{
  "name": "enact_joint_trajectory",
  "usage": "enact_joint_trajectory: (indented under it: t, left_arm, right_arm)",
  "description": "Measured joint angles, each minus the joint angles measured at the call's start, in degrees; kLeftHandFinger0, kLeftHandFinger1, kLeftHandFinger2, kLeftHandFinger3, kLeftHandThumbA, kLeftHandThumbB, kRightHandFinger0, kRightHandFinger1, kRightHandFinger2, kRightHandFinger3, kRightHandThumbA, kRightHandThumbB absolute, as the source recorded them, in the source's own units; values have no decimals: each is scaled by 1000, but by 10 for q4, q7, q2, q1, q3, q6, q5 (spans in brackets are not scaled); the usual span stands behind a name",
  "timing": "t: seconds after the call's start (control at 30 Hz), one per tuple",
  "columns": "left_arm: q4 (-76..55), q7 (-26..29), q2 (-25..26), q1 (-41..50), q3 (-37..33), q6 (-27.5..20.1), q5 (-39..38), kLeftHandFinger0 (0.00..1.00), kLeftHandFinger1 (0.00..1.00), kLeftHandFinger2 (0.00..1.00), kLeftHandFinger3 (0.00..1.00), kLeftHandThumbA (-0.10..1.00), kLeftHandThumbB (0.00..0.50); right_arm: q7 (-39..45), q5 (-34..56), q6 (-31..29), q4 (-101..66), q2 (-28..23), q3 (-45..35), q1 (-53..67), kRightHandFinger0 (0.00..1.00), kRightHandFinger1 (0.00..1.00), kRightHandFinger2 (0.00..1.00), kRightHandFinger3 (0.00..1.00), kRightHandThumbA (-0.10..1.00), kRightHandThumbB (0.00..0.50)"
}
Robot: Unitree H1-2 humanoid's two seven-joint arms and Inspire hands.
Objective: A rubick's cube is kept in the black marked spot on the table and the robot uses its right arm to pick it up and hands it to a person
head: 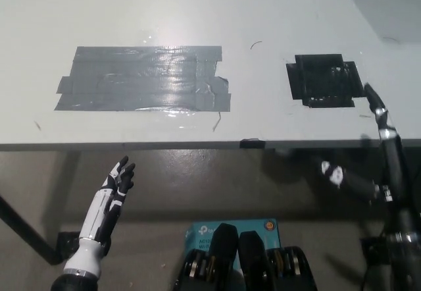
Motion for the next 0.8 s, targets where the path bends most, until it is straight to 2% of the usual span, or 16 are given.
enact_joint_trajectory:
  t: [0.07, 0.13, 0.17, 0.2, 0.37, 0.5, 0.8]
  left_arm:
    - [0, 0, 1, 0, 0, -1, 0, 1000, 1000, 1000, 1000, 907, 171]
    - [0, 0, 1, 0, 0, -2, 0, 1000, 1000, 1000, 1000, 902, 175]
    - [0, 0, 0, 1, -1, -3, 0, 1000, 1000, 1000, 1000, 902, 175]
    - [-1, 0, 0, 1, -1, -3, 0, 1000, 1000, 1000, 1000, 903, 176]
    - [-3, 0, 0, 7, -2, -4, 0, 1000, 1000, 1000, 1000, 884, 172]
    - [-6, 0, 0, 8, -4, -4, 1, 1000, 1000, 1000, 1000, 851, 155]
    - [-16, 0, 0, 10, -6, -4, 3, 1000, 1000, 1000, 1000, 842, 150]
  right_arm:
    - [0, -12, -17, -9, -1, 1, 16, 1000, 1000, 1000, 1000, 928, 329]
    - [0, -16, -26, 0, -1, 2, 19, 1000, 1000, 1000, 1000, 873, 305]
    - [0, -21, -38, 48, 0, 2, 16, 1000, 1000, 1000, 1000, 872, 305]
    - [0, -21, -40, 64, 0, 2, 15, 1000, 1000, 1000, 1000, 877, 330]
    - [2, -29, -59, 151, 0, 8, 11, 1000, 1000, 1000, 1000, 887, 335]
    - [9, -35, -71, 175, 0, 16, 10, 1000, 1000, 1000, 1000, 909, 341]
    - [21, -38, -82, 182, 0, 22, 9, 1000, 1000, 1000, 1000, 899, 336]
